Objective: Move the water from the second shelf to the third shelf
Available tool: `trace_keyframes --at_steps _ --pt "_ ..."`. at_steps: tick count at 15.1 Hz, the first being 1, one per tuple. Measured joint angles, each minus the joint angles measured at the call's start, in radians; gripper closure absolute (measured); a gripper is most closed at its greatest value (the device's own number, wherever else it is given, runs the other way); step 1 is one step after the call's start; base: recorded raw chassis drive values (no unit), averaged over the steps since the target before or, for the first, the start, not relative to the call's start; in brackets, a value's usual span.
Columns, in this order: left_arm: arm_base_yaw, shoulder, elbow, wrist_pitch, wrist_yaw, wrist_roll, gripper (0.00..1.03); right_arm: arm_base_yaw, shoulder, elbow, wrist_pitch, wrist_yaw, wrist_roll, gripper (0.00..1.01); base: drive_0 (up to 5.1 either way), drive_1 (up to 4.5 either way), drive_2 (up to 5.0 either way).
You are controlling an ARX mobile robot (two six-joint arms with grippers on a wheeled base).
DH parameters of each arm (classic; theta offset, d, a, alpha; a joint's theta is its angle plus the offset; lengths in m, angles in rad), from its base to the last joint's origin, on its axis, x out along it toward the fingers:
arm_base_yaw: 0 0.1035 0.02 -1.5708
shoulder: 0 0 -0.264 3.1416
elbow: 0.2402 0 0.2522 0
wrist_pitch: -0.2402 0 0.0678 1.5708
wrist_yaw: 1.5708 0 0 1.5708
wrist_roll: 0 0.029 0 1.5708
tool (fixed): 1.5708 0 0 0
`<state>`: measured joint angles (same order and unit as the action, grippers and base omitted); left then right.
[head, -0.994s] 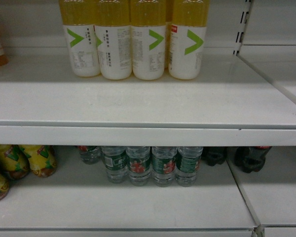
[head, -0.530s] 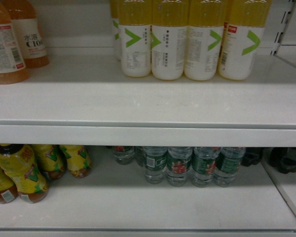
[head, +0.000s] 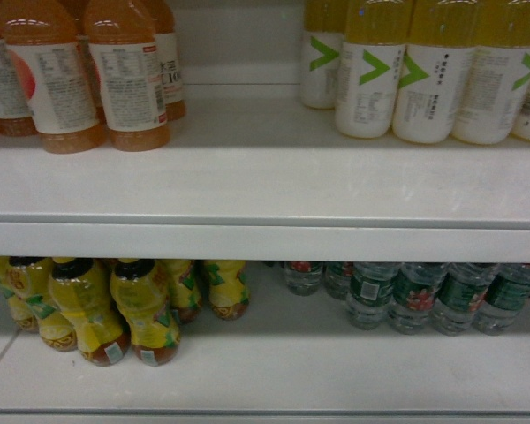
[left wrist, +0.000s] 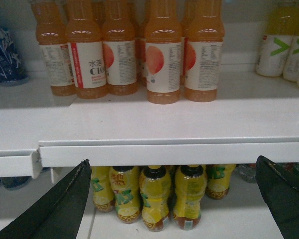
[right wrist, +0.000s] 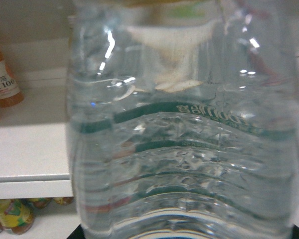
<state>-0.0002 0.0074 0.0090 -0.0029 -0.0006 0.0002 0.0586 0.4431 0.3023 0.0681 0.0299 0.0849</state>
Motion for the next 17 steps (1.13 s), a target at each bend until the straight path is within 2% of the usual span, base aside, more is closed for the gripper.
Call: trace_keyframes --at_steps 17 --pt "0.0 0.0 0.0 0.0 0.0 0.0 0.05 -0.001 0.0 0.0 -0.002 0.0 0.0 0.59 -4.5 2.24 2.2"
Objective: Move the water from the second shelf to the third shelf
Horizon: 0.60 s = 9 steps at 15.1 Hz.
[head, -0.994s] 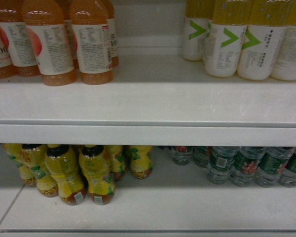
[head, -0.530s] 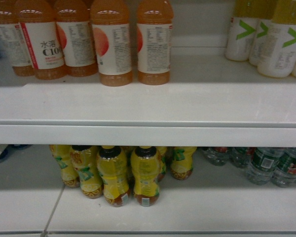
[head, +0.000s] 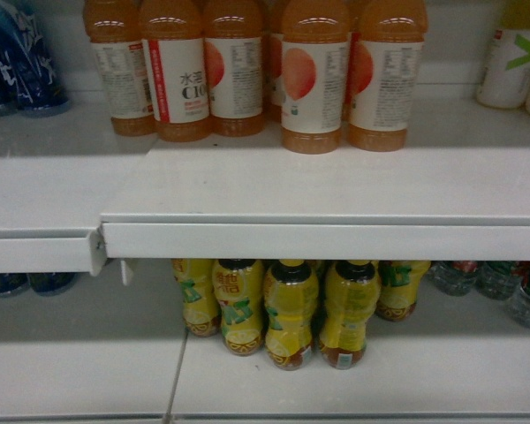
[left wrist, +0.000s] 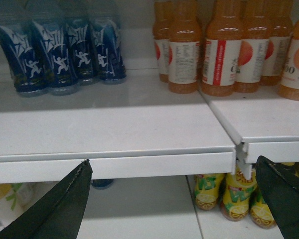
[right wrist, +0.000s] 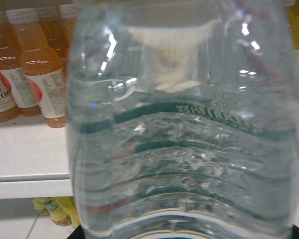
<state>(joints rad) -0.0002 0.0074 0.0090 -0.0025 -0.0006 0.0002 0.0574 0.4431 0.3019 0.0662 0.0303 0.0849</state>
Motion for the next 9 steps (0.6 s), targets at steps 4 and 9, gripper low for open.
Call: trace_keyframes --at_steps 4,9 --pt "0.0 0.0 0.0 -0.001 0.0 0.0 0.05 0.001 0.0 0.0 0.001 0.0 0.0 0.59 -4.5 2.17 2.2" --pt "0.0 0.0 0.0 -0.002 -0.001 0.0 0.05 0.001 0.0 0.0 0.001 0.0 0.0 0.59 -4.5 2.17 2.2"
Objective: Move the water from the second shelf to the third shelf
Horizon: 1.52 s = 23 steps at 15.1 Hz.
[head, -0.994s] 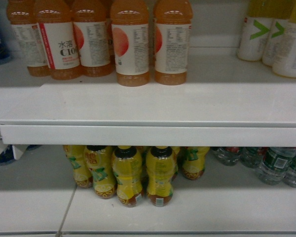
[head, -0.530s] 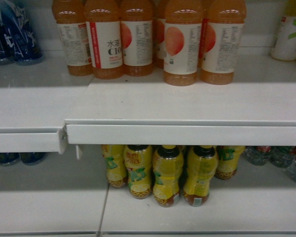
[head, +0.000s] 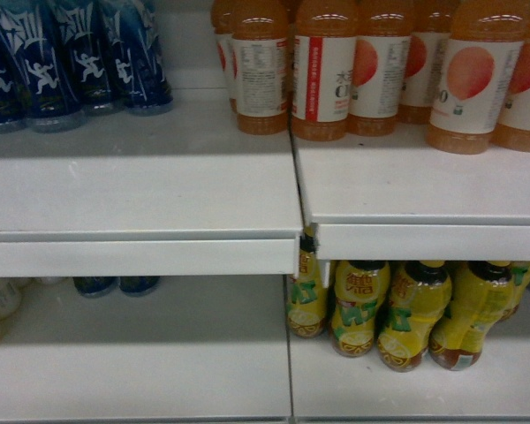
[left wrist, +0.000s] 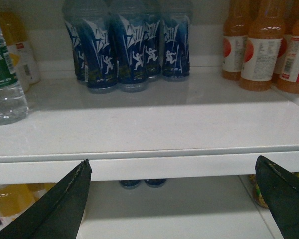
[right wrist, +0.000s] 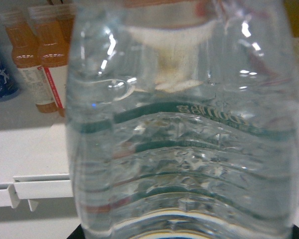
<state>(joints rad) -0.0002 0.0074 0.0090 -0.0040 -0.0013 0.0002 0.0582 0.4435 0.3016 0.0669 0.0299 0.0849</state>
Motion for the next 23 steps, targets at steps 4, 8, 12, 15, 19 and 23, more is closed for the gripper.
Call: trace_keyframes --at_steps 4,8,12,15,19,23 --pt "0.0 0.0 0.0 -0.003 0.001 0.0 0.05 0.0 0.0 0.0 0.0 -0.001 0.0 0.59 -4.5 2.17 2.2" --pt "0.0 0.0 0.0 0.001 0.001 0.0 0.05 0.0 0.0 0.0 0.0 0.0 0.0 0.59 -4.5 2.17 2.2" --pt "0.0 0.0 0.0 0.0 0.0 0.0 0.05 0.0 0.0 0.0 0.001 -0.001 0.0 0.59 -4.5 2.17 2.2" --pt "0.0 0.0 0.0 0.001 0.0 0.0 0.05 0.0 0.0 0.0 -0.002 0.0 0.0 0.59 -4.5 2.17 2.2" --pt "0.0 0.0 0.0 0.001 0.001 0.0 0.05 0.0 0.0 0.0 0.001 0.0 0.0 0.59 -4.5 2.17 2.2" --pt "0.0 0.0 0.0 0.004 0.001 0.0 0.05 0.0 -0.002 0.0 -0.001 0.0 0.0 0.59 -4.5 2.17 2.2"
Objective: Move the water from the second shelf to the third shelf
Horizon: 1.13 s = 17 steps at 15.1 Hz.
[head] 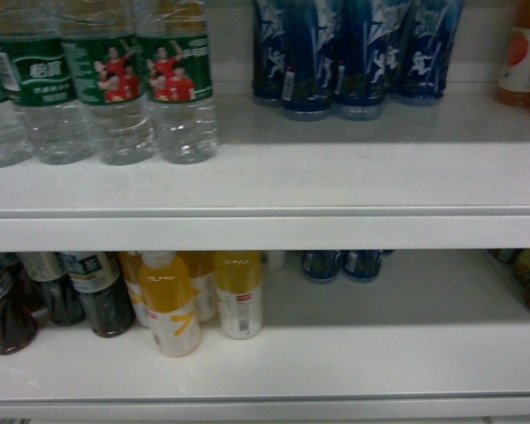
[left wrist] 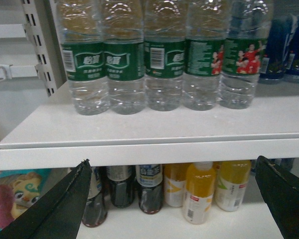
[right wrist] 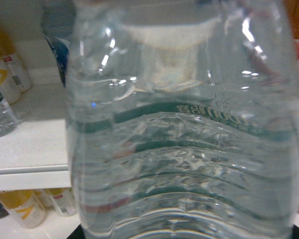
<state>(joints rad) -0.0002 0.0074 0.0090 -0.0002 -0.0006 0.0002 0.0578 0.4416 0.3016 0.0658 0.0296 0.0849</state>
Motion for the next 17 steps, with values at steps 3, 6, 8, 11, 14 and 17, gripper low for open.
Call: trace_keyframes --at_steps 3,6,8,11,14,17 --pt "0.0 0.0 0.0 -0.003 0.0 0.0 0.05 0.001 0.002 0.0 0.002 0.0 0.0 0.59 -4.5 2.17 2.2" --pt "0.0 0.0 0.0 -0.006 0.0 0.0 0.05 0.0 0.001 0.0 0.0 -0.001 0.0 0.59 -4.5 2.17 2.2" --pt "0.0 0.0 0.0 -0.002 0.0 0.0 0.05 0.002 0.002 0.0 0.002 -0.001 0.0 0.59 -4.5 2.17 2.2" --pt "0.0 0.0 0.0 -0.003 0.0 0.0 0.05 0.001 0.002 0.0 0.002 0.0 0.0 0.59 -4.5 2.17 2.2" --pt "0.0 0.0 0.0 -0.002 0.0 0.0 0.05 0.001 0.001 0.0 0.0 0.0 0.0 0.59 -4.8 2.39 2.4" --pt "0.0 0.0 0.0 -0.003 0.0 0.0 0.05 0.001 0.001 0.0 0.001 0.0 0.0 0.59 -4.9 2.5 2.5"
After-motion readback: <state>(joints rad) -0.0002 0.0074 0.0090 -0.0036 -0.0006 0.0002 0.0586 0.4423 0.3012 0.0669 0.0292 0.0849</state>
